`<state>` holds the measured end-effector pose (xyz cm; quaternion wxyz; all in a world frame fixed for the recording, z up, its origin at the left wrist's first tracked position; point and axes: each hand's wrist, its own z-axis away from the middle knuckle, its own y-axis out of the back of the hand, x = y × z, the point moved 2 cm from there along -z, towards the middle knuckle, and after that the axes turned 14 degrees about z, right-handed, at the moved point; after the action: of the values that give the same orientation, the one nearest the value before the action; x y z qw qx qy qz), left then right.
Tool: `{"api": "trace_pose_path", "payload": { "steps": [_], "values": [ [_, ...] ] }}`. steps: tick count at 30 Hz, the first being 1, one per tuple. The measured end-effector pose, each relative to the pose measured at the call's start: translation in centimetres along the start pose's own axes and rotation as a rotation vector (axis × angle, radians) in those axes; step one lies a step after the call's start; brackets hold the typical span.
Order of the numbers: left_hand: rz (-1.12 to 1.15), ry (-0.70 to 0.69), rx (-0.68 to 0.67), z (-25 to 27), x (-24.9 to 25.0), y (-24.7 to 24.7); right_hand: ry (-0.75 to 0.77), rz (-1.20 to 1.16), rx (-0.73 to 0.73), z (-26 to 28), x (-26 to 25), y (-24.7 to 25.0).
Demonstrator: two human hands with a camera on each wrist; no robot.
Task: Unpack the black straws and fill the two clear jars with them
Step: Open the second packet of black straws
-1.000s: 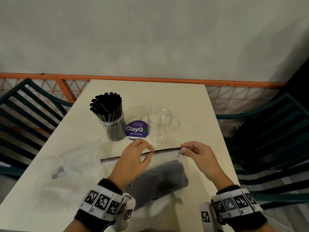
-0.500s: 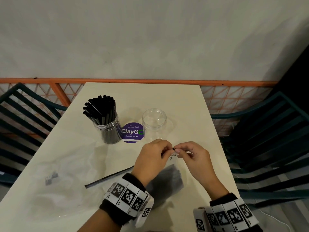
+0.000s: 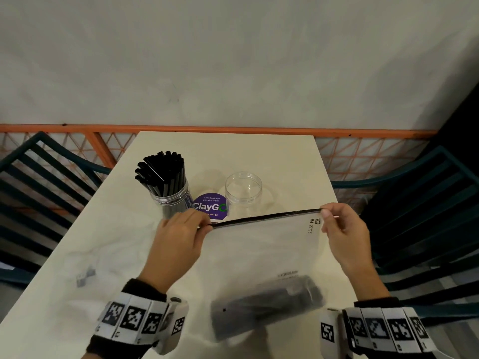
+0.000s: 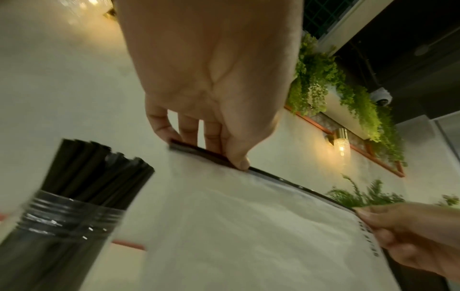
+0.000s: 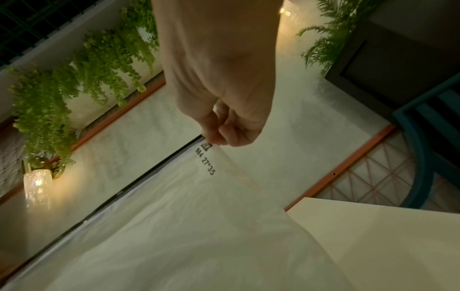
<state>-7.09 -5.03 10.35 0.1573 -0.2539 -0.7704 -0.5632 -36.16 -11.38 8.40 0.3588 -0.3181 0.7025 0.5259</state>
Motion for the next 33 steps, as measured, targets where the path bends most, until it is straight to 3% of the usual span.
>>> {"api": "trace_pose_path", "payload": {
  "steps": [5,10,14,17,24,28,33],
  "values": [
    [0.069,0.061,0.101,-0.1,-1.7,2.5,-0.056,-0.180,0.015,-0.3,-0.6,1.0],
    [0.439,0.284,0.133,-0.1,-1.0,2.1,-0.009,-0.293,-0.045,0.8,-1.8,0.4],
    [0.414,0.366,0.140,-0.2,-0.6,0.6,-0.010,-0.236,-0.109,1.5,-1.9,-0.8],
    [0.377,0.341,0.166,-0.2,-0.8,-0.3,-0.035,-0.171,-0.138,1.7,-1.7,-1.4],
    [0.437,0.419,0.121,0.9,-1.7,-0.6,-0.149,0.030,0.024,1.3,-0.5,-0.8],
    [0.561,0.485,0.103,1.1,-1.7,-1.0,-0.191,-0.079,-0.073,1.5,-0.6,-1.7],
    [1.034,0.688,0.152,0.2,-0.8,-2.3,-0.245,-0.262,-0.291,2.3,-1.4,-3.8]
  ]
}}
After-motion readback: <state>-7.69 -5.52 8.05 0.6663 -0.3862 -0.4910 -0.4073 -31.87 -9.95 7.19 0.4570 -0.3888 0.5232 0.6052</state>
